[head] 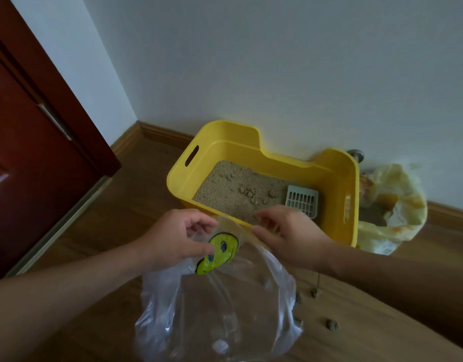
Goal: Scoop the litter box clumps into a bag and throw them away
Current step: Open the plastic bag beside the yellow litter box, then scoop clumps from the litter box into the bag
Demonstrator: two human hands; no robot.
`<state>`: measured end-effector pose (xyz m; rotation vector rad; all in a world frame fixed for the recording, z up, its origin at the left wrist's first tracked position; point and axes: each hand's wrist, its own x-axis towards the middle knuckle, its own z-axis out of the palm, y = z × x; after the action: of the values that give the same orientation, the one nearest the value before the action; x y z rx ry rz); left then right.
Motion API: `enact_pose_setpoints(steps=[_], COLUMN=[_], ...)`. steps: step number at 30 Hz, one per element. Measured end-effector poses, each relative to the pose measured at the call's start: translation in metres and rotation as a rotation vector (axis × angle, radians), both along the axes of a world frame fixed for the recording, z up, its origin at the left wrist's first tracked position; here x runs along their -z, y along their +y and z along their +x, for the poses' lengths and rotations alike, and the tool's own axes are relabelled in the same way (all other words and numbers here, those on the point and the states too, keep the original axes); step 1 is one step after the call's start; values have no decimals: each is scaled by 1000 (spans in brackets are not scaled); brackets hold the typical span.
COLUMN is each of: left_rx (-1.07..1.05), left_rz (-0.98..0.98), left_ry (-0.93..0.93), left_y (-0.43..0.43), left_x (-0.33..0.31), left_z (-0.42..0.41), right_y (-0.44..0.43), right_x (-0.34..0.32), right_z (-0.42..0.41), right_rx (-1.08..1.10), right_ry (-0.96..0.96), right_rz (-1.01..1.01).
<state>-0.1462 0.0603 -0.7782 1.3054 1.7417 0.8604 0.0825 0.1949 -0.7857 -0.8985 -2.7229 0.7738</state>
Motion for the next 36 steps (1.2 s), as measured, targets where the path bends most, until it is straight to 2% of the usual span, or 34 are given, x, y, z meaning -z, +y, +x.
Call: enact_pose_setpoints(steps=[7, 13, 18, 30, 34, 36], left_rx=[-26, -35, -73, -119, -135, -145], left_rz=[6, -23, -38, -105, -120, -114], left_ry=[-67, -139, -205, -302, -291, -291], left_y=[15, 21, 24, 25, 22, 21], left_x=[2, 6, 14, 12, 19, 16], left_z=[-4, -8, -10, -8, -5, -3], right_y=[36, 59, 75, 90, 90, 92], right_x=[20, 44, 56, 87, 93, 93], right_z=[1, 2, 0, -2, -1, -1], right_rx=[162, 287, 337, 375, 328, 364], right_ry=[-114, -408, -554, -668, -739, -717], right_rz=[-46, -95, -63, -99, -114, -143])
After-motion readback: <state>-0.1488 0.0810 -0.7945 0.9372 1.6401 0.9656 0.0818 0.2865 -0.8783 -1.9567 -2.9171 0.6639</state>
